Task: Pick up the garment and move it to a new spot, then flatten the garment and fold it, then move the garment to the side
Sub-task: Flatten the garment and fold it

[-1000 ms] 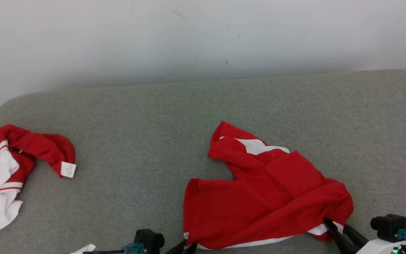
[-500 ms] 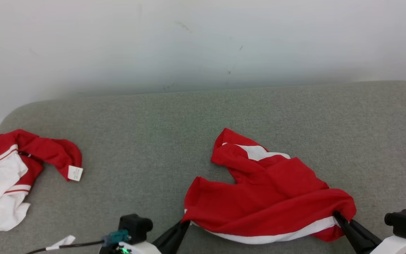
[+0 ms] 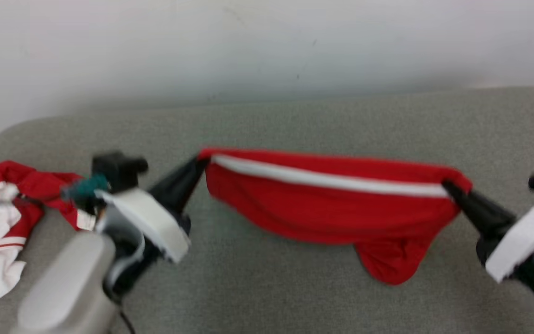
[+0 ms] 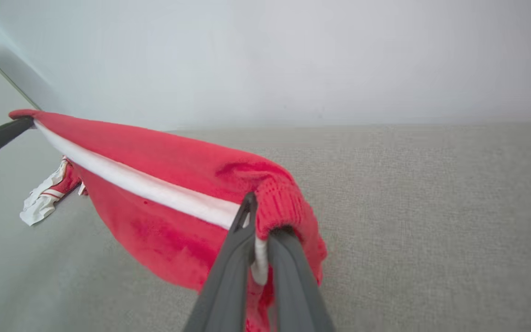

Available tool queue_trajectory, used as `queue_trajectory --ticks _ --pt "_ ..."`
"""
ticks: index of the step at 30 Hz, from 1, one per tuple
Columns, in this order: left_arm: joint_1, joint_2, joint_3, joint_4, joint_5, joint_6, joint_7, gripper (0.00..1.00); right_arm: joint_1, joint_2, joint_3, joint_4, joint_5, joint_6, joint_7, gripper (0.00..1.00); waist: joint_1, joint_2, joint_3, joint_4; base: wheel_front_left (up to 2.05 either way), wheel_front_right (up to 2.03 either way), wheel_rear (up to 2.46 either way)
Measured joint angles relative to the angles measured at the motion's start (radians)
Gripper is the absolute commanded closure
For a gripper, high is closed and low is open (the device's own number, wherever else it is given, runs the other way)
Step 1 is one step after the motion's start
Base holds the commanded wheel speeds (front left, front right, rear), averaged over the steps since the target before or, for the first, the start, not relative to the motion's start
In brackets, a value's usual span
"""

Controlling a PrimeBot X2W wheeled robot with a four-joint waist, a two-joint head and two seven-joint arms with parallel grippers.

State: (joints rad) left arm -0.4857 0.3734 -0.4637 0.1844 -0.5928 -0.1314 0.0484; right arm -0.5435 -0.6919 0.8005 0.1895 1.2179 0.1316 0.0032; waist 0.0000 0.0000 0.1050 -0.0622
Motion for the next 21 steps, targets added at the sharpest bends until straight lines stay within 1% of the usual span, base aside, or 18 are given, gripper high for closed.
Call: queue_trajectory --ticks 2,6,13,17,21 --pt "-0.100 0.012 0.001 0.024 -0.036 0.000 0.012 1.00 -0.077 0.018 -0.012 0.014 0.030 0.000 0.038 1.00 0.0000 0.0000 0.030 -0.001 0.00 0.00 0.00" --pt "-0.311 0.044 -0.018 0.118 -0.090 0.000 0.052 1.00 -0.242 0.058 -0.038 0.063 0.076 0.000 0.119 1.00 0.0001 0.0000 0.098 -0.003 0.00 0.00 0.00" --pt "-0.625 0.058 -0.049 0.294 -0.179 0.000 0.105 1.00 -0.539 0.142 -0.074 0.193 0.142 0.000 0.223 1.00 0.0002 0.0000 0.216 -0.009 0.00 0.00 0.00" --pt "-0.792 0.046 -0.032 0.392 -0.234 0.000 0.117 1.00 -0.703 0.174 -0.097 0.258 0.147 0.000 0.236 1.00 0.0002 0.0000 0.281 -0.013 0.00 0.00 0.00" --pt "-0.970 0.025 -0.017 0.489 -0.246 0.000 0.098 1.00 -0.862 0.209 -0.134 0.319 0.155 0.000 0.219 1.00 0.0002 0.0000 0.346 -0.015 0.00 0.00 0.00"
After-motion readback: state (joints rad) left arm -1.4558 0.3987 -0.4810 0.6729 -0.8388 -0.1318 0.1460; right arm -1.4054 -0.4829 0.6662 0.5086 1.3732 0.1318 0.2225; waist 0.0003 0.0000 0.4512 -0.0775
